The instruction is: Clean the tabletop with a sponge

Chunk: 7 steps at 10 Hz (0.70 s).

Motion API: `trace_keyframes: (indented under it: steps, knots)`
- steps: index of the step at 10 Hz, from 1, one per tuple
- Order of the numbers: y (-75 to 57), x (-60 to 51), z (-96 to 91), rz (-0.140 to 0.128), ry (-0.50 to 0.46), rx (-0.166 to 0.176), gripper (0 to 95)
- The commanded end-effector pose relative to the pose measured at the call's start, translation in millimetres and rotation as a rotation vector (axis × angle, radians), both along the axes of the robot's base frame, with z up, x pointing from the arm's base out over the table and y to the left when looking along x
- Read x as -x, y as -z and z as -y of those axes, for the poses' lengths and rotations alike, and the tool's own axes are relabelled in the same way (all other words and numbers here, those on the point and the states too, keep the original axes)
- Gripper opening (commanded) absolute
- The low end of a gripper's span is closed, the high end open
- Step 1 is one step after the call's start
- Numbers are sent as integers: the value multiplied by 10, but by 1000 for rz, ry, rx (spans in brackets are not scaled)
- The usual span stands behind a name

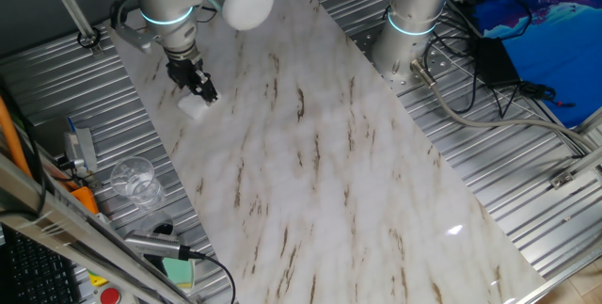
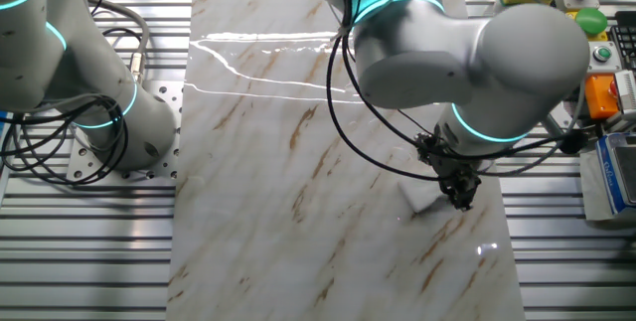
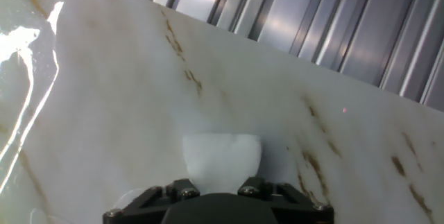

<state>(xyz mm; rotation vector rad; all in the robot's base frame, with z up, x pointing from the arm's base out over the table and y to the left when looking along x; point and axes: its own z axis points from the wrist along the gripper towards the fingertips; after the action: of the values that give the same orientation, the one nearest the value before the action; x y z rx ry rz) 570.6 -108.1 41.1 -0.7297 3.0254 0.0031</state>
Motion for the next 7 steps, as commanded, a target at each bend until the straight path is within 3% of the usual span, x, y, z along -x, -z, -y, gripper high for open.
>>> trace_keyframes:
  steps: [1, 2, 5, 6, 7]
  knots:
    - [-16, 6, 2, -2, -5, 0, 760]
    - [-16, 6, 2, -2, -9, -5, 760]
    - [-16, 6, 2, -14, 29, 31, 760]
    - [-16, 6, 2, -13, 48, 28, 760]
    - [-16, 6, 2, -13, 58, 27, 570]
